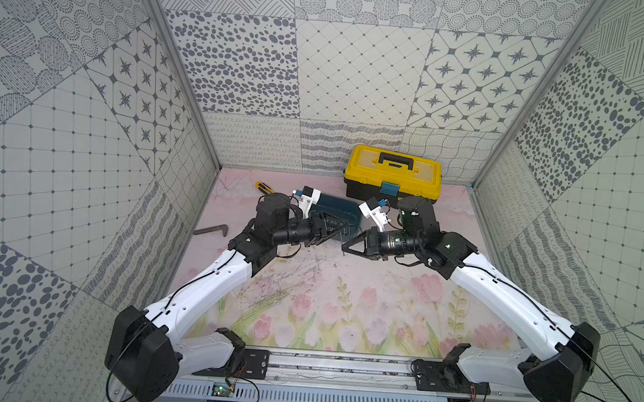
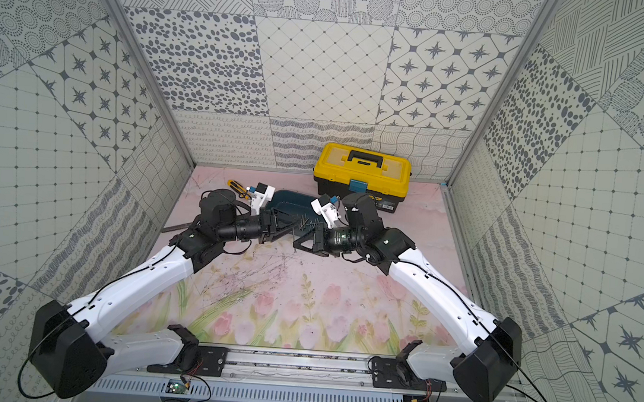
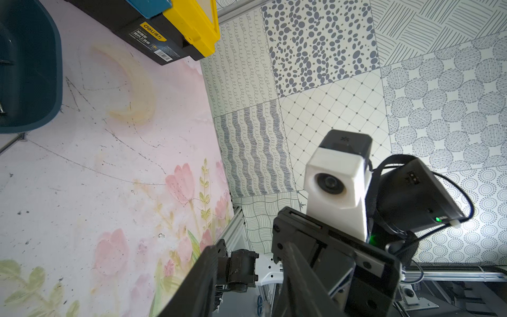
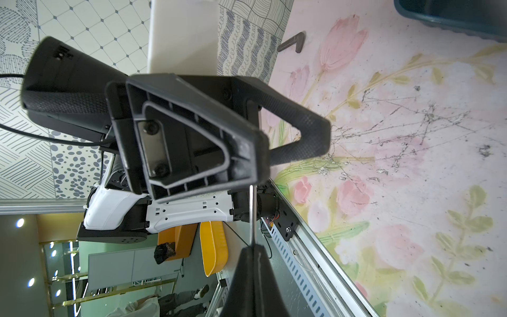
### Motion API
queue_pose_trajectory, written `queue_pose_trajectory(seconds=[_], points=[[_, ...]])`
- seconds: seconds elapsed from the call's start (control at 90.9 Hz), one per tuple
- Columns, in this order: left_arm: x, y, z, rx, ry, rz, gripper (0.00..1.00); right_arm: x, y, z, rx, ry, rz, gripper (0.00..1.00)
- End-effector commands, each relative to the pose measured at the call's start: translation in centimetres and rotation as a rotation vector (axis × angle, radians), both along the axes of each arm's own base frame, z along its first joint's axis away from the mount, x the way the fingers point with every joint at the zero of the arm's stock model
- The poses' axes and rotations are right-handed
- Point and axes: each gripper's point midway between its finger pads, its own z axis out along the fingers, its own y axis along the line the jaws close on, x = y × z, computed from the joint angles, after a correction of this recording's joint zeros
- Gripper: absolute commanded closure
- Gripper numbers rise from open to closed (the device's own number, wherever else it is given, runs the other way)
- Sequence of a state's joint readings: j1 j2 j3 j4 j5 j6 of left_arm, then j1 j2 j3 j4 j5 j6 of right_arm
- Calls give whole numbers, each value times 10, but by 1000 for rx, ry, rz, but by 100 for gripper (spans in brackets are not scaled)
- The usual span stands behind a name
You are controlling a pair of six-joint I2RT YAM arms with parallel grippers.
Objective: Put the nails on the desktop into the storage box
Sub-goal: Pick up the nail from the center of the board.
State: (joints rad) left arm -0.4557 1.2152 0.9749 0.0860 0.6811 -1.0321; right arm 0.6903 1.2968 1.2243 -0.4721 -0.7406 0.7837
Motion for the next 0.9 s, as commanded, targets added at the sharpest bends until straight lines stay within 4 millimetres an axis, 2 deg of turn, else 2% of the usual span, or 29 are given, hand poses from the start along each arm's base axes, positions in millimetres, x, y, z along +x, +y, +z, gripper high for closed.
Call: queue_pose_trajectory(seconds=[0.0, 0.033, 0.121, 0.231, 0.363, 0.495, 0.55, 0.561, 0.638, 0.682, 0.759, 0.891], points=[[-10, -2, 1, 31, -34, -67, 66, 5, 6, 3, 26, -14, 8, 100], [-11, -2, 0, 34, -32, -68, 70, 5, 6, 3, 27, -14, 8, 100], [-12, -1, -2, 41, -28, -69, 73, 6, 7, 2, 27, -13, 8, 100], [-11, -1, -2, 42, -28, -67, 82, 7, 7, -1, 24, -10, 6, 100], [-10, -3, -3, 40, -17, -75, 100, 7, 6, -2, 21, -10, 4, 100], [-9, -6, -3, 42, -9, -90, 100, 10, 5, -3, 20, -11, -3, 100], [-7, -6, -2, 44, -10, -90, 100, 11, 2, -1, 21, -17, -10, 84], [-7, -6, -2, 45, -9, -89, 100, 11, 2, -1, 21, -17, -10, 84], [-4, -6, -3, 56, 1, -91, 100, 14, -2, 1, 23, -29, -28, 66], [-1, -6, -5, 67, 6, -94, 100, 17, -7, 2, 24, -36, -44, 59], [5, -8, -7, 95, 16, -97, 100, 23, -15, 4, 27, -46, -71, 55], [20, -8, -17, 176, 52, -99, 100, 29, -29, 2, 10, -61, -113, 54]])
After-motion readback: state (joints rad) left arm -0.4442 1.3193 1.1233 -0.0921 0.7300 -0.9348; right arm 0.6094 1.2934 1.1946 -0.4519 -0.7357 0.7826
